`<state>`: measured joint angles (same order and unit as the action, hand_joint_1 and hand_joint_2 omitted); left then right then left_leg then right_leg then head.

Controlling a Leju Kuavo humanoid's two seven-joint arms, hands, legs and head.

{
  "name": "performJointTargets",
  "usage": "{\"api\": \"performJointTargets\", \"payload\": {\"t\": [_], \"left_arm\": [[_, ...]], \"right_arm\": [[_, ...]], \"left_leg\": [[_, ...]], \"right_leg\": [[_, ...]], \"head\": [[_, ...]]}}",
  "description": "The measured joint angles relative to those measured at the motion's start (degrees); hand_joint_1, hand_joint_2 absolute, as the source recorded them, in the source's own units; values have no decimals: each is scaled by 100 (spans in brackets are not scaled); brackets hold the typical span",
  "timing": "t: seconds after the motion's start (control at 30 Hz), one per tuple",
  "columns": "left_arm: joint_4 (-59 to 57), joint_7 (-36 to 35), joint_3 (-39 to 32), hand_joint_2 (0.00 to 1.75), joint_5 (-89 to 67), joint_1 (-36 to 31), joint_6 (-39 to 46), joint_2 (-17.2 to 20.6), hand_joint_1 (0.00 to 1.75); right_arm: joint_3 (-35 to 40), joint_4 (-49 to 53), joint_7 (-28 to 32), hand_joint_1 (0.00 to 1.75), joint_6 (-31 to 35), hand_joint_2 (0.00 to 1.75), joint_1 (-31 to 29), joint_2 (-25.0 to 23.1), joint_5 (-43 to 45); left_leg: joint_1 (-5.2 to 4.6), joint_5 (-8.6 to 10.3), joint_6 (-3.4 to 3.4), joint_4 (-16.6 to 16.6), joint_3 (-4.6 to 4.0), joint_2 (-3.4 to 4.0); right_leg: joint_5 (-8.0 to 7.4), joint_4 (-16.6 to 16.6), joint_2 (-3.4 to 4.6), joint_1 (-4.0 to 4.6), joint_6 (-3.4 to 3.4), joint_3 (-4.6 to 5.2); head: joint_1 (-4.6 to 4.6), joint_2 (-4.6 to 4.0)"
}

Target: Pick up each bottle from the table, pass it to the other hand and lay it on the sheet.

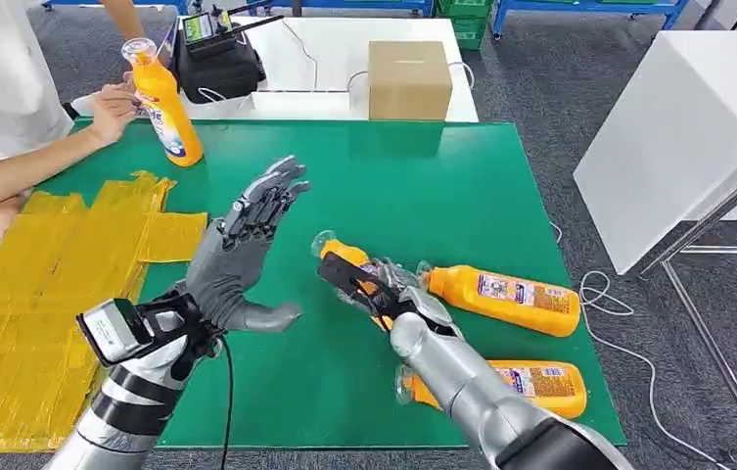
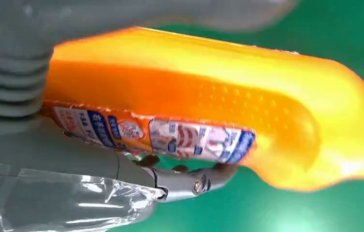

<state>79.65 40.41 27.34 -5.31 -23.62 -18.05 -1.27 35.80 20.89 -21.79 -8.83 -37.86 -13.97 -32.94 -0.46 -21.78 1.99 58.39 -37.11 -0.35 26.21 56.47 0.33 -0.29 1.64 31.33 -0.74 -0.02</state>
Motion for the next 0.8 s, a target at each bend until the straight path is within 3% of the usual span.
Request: {"api": "performJointTargets", "payload": {"t": [0.27,0.5,0.53,0.57,0.6,0.8], "left_arm": [[-214,0,179,175,179,-295,-153,-238,0],[-330,0,282,175,190,-414,-183,-326,0],[-341,0,288,175,190,-424,-183,-330,0],[-352,-2,291,175,199,-435,-186,-339,0],[-361,0,293,175,212,-450,-192,-345,0],[-400,0,358,175,256,-536,-168,-376,0]], "right_arm": [[232,-304,-485,0,-739,175,-307,-17,-345],[380,-450,-531,5,-876,175,-423,-20,-413],[393,-463,-535,73,-894,175,-430,-20,-435],[417,-476,-553,161,-937,175,-438,-20,-467],[450,-487,-572,175,-1016,175,-451,-20,-549],[988,-542,-592,175,-1477,175,-524,-96,-1390]], "left_leg": [[0,7,4,2,-21,-2],[0,7,4,2,-24,-2],[0,7,4,2,-24,-2],[0,7,4,2,-25,-2],[0,7,4,2,-25,-2],[0,7,4,2,-25,1]], "right_leg": [[-5,1,0,-1,12,18],[-5,1,0,-1,12,20],[-5,1,0,-1,12,21],[-5,1,0,-1,12,21],[-5,1,0,-1,11,22],[-5,1,0,-1,11,22]], "head": [[0,0],[0,0],[0,0],[0,0],[0,0],[0,0]]}}
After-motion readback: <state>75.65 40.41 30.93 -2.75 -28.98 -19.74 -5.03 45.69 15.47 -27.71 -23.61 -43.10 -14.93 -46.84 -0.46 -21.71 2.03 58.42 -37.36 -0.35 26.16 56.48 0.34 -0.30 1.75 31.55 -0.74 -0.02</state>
